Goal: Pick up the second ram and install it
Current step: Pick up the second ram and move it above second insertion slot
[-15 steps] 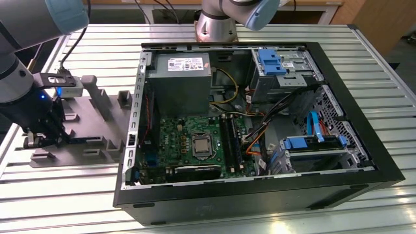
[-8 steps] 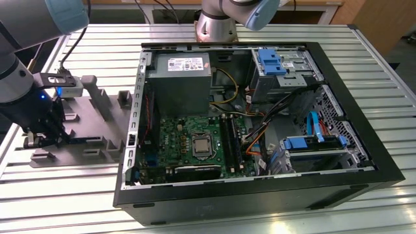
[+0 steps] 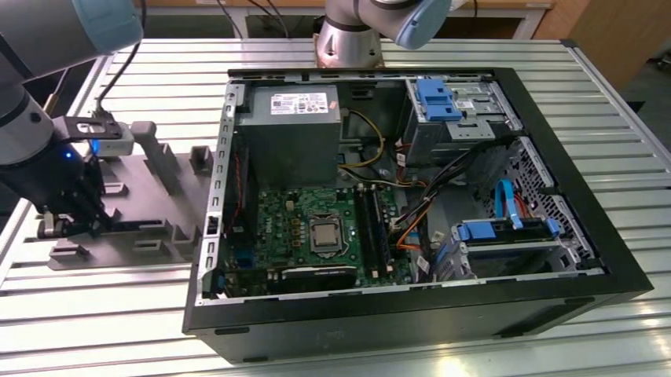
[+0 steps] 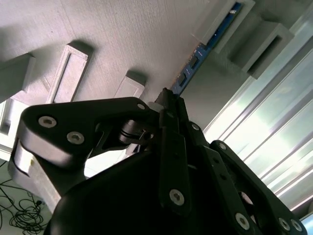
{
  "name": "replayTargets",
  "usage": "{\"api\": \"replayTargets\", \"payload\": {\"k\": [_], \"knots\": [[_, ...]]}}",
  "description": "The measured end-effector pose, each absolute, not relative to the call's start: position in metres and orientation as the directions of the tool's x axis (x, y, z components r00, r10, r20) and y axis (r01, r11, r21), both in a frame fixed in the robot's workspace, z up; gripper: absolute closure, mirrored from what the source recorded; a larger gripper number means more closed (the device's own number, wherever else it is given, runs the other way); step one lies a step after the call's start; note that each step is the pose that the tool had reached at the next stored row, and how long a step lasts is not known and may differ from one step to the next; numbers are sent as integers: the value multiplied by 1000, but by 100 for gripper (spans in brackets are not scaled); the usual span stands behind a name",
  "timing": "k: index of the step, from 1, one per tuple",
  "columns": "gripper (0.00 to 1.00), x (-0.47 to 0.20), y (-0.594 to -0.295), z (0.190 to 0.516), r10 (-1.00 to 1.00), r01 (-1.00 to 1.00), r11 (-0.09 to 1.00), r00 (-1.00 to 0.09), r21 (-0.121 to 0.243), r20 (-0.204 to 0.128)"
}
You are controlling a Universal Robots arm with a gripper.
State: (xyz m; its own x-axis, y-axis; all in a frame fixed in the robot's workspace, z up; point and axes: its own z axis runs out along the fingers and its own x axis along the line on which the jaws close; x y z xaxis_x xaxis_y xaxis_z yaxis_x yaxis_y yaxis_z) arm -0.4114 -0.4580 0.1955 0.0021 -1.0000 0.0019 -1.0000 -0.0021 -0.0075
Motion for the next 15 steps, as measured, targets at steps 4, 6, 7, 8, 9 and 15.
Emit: {"api": "replayTargets", "payload": {"k": [4,6,7,8,9,15], "knots": [[86,-411,-458,203,-1000,-1000,-2,2,-7,2],[86,-411,-458,205,-1000,-1000,-2,2,-7,2],[86,-411,-458,205,-1000,-1000,-2,2,-8,2],[86,-411,-458,205,-1000,-1000,-2,2,-8,2],[86,-411,-458,206,-1000,-1000,-2,2,-7,2],[86,-411,-458,207,-1000,-1000,-2,2,-7,2]]}}
